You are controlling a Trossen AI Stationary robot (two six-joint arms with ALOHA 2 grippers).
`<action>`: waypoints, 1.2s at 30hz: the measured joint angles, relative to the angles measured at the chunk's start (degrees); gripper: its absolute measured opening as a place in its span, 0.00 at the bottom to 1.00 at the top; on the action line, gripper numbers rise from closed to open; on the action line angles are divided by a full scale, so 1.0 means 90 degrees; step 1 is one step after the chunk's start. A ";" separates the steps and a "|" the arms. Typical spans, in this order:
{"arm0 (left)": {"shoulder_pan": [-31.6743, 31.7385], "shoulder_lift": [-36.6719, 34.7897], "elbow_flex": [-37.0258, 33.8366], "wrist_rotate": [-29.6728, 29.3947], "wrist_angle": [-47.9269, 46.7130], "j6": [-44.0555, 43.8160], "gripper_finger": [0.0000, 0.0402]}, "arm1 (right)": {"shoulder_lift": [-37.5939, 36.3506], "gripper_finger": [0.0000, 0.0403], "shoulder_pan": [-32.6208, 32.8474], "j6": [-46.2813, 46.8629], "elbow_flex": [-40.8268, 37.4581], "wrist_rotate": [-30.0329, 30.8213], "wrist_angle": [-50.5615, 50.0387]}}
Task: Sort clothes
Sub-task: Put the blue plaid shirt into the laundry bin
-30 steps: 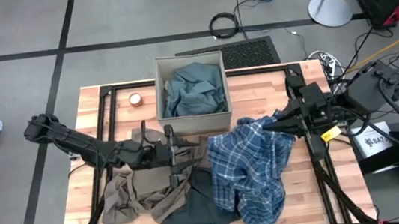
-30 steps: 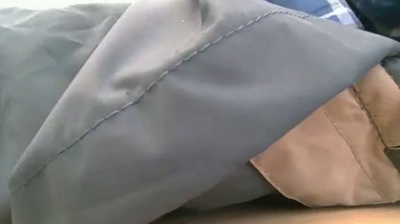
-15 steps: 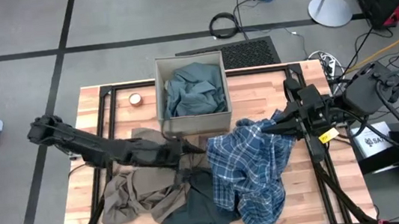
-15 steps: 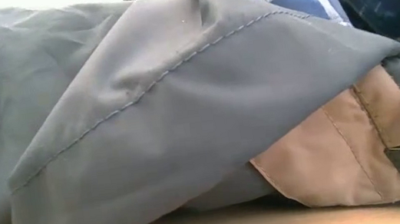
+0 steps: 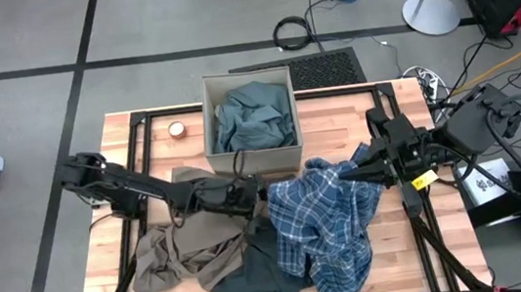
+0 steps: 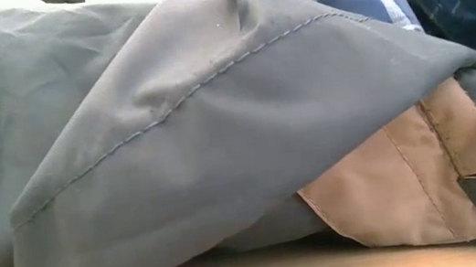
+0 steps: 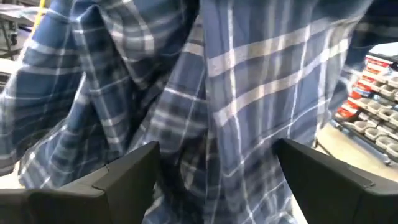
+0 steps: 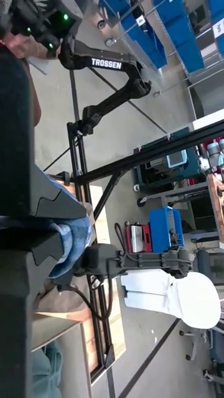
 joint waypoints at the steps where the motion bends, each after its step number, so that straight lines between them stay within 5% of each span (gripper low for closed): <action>1: 0.0000 0.0068 0.0082 0.0041 0.0006 0.0000 0.84 | 0.0000 0.00 0.0000 -0.0020 0.0000 0.0004 0.0003; 7: -0.0112 0.0206 0.0396 0.0597 0.0003 -0.0005 0.72 | 0.0000 0.00 0.0000 0.0199 0.0000 0.0011 -0.0025; 15: -0.0236 -0.0109 0.0648 0.1578 0.0049 0.0017 0.05 | -0.0007 0.00 0.0000 0.0984 0.0002 -0.0549 -0.0372; 24: -0.0253 -0.1539 0.0711 0.2143 0.0035 0.0046 0.01 | 0.0048 0.05 0.0135 0.2299 0.0002 -0.0616 -0.1772; 36: -0.0266 -0.4135 0.0711 0.2655 -0.0151 0.0012 0.01 | 0.0510 0.49 0.0137 0.3491 -0.0254 -0.0321 -0.3264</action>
